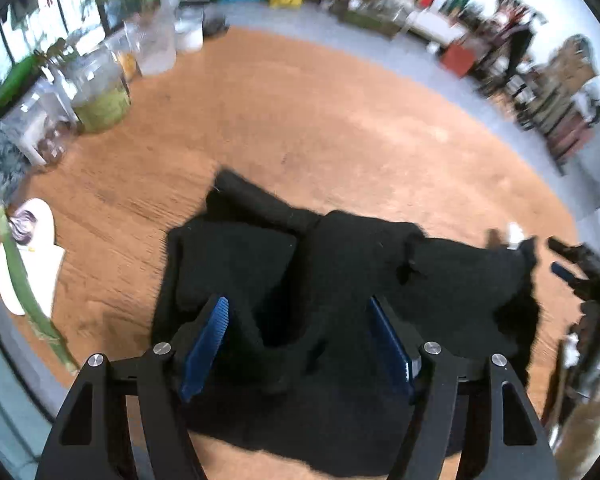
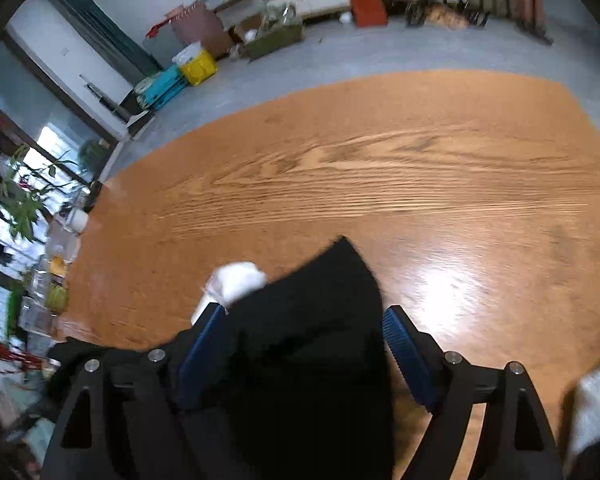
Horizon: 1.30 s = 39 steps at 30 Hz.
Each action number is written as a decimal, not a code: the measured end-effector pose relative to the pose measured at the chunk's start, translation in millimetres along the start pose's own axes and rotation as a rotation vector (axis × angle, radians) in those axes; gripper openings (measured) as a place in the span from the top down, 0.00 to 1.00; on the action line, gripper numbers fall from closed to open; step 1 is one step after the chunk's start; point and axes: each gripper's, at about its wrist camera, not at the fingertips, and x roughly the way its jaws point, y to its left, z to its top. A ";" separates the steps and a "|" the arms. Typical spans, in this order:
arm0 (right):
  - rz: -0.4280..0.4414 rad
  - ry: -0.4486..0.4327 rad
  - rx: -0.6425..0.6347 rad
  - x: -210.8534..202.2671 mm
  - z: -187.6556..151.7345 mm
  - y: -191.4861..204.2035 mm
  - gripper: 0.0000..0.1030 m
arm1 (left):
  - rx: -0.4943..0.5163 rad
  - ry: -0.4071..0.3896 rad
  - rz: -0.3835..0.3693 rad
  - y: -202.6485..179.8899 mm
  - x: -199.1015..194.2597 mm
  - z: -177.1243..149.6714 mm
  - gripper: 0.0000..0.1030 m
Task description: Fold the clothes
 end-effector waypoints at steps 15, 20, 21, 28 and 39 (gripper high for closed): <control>0.161 0.009 -0.069 13.5 -27.3 17.4 0.81 | -0.198 0.067 -0.109 46.2 36.1 -23.5 0.86; 0.293 -0.131 -0.045 -62.2 -65.7 -3.1 0.82 | -0.208 -0.036 -0.236 68.2 -11.5 -49.3 0.91; 0.305 -0.145 -0.050 -74.9 -81.5 -7.3 0.82 | -0.210 -0.031 -0.236 71.2 -12.6 -57.6 0.91; 0.042 -0.020 -0.070 -67.7 -203.4 -43.3 0.81 | -0.227 0.040 -0.218 88.0 9.9 -98.7 0.91; -0.023 -0.134 0.040 -114.7 -211.1 -44.8 0.38 | -0.216 0.064 -0.191 79.6 -6.7 -98.2 0.53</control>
